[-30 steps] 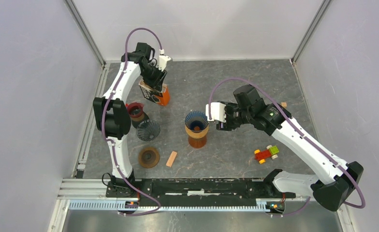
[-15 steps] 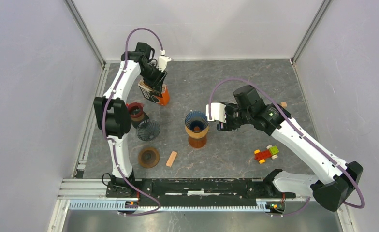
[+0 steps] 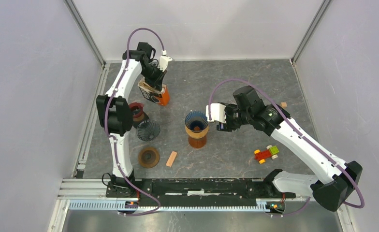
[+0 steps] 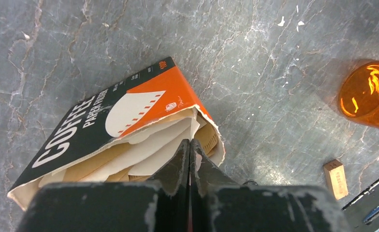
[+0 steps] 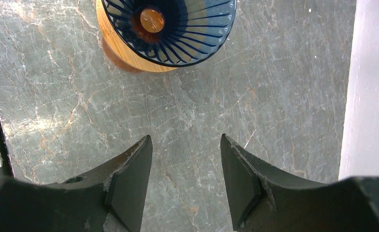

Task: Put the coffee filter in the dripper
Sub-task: Pick up the coffee filter from the coffee filter holder.

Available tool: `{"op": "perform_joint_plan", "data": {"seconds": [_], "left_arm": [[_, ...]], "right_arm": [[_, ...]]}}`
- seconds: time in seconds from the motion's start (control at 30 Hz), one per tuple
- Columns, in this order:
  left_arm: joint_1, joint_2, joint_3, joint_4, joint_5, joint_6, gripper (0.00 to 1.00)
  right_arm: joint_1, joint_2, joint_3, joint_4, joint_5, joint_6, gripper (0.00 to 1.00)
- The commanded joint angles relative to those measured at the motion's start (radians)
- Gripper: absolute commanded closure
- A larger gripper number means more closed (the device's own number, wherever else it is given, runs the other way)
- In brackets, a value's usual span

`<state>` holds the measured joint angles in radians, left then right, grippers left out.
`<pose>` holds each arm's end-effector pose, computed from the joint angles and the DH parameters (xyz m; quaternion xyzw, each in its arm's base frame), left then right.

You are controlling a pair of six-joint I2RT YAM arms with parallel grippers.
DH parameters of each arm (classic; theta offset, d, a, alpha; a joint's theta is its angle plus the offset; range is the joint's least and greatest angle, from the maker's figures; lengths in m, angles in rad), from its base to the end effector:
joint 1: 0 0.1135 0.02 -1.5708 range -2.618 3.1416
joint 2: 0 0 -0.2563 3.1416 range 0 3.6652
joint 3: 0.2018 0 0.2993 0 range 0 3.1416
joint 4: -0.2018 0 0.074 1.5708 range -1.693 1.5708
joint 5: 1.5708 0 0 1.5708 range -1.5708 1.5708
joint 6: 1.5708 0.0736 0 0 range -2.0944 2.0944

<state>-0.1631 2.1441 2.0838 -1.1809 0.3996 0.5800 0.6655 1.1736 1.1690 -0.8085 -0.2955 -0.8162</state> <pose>0.4899 -0.1096 0.2369 0.3814 0.8890 -0.1583 0.1978 0.2334 0.2105 0.3036 -0.6604 0.6414 0.1088 0.3751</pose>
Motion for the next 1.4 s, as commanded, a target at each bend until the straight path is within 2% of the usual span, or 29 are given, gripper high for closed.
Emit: {"op": "perform_joint_plan", "data": {"seconds": [0.0,0.3,0.63,0.8,1.03,1.17,1.37], "left_arm": [[0.007,0.002,0.096,-0.034,0.058,-0.004,0.98],[0.022,-0.035,0.168,-0.055,0.087,-0.045,0.98],[0.049,-0.047,0.26,-0.19,0.124,-0.005,0.98],[0.054,-0.075,0.276,-0.214,0.125,0.009,0.98],[0.066,-0.093,0.38,-0.247,0.107,0.029,0.98],[0.068,-0.07,0.509,-0.296,0.107,0.041,0.98],[0.069,0.051,0.891,-0.467,0.076,0.014,0.98]], "right_arm": [[-0.004,0.0,-0.002,0.033,-0.002,0.005,0.4],[-0.006,-0.011,-0.012,0.034,-0.001,0.003,0.4],[-0.006,-0.019,-0.012,0.033,0.01,0.002,0.4],[-0.005,-0.016,-0.006,0.031,0.011,0.0,0.4],[-0.006,-0.017,0.039,0.025,-0.016,0.005,0.4],[-0.007,-0.012,0.06,0.019,-0.021,0.003,0.4],[-0.006,-0.014,0.07,0.014,-0.024,0.002,0.4]]}}
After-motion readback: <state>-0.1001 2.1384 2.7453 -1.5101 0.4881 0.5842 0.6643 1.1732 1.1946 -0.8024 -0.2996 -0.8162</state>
